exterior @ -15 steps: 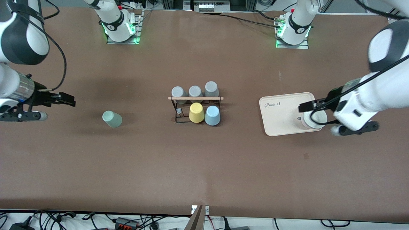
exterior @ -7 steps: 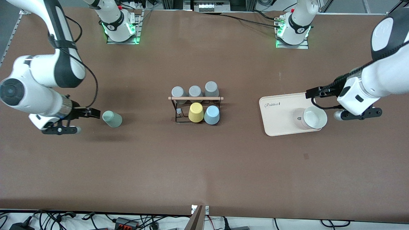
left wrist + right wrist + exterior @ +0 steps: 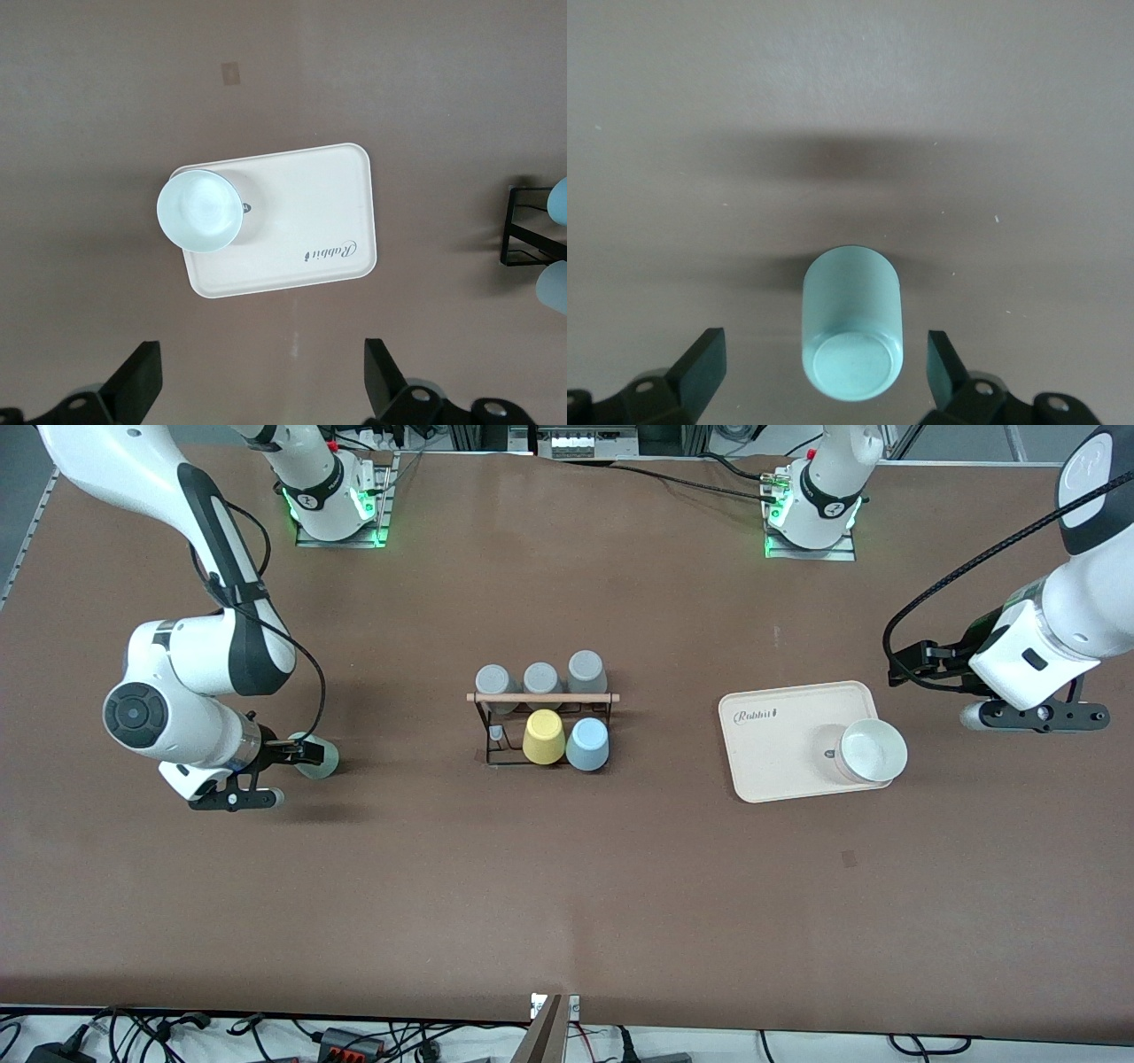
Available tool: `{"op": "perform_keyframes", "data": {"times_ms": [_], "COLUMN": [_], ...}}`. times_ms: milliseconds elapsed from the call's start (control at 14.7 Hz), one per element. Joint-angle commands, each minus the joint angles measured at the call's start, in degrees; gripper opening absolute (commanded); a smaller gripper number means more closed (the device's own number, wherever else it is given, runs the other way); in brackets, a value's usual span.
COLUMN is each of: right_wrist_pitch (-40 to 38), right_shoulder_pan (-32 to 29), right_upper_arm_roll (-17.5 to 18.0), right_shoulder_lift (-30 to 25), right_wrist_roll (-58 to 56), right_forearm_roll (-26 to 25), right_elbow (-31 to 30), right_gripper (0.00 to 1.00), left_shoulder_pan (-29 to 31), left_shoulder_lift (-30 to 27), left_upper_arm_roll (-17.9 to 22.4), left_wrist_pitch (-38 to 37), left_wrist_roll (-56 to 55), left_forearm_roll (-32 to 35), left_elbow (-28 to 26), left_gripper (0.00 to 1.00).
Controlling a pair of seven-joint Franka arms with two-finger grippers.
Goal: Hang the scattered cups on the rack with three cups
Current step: 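Grasp the pale green cup with the right gripper and lift it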
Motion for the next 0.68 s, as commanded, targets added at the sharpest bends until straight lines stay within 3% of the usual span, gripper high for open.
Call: {"op": "perform_keyframes", "data": {"times_ms": [0, 612], "right_wrist_pitch": [2.08, 3.05], "right_shoulder_pan": [-0.21, -0.48], "right_upper_arm_roll": [-0.13, -0.48], "right_shoulder_lift": [-1.12, 0.81], "right_wrist_roll": [0.67, 1.37], "right_forearm_roll": [-0.32, -0.32], "right_elbow": [-2.99, -3.96], "right_gripper": [1.00, 1.00], "left_shoulder_pan": [0.25, 0.34], "left_shoulder_lift": [-0.17, -2.28], "left_upper_arm_roll": [-0.16, -1.29], "left_wrist_pitch": [0.21, -5.15], "left_wrist_roll": [0.24, -0.91], "left_forearm_roll": [1.14, 0.88], "left_elbow": [0.49, -0.13], "left_gripper": [1.00, 1.00]}}
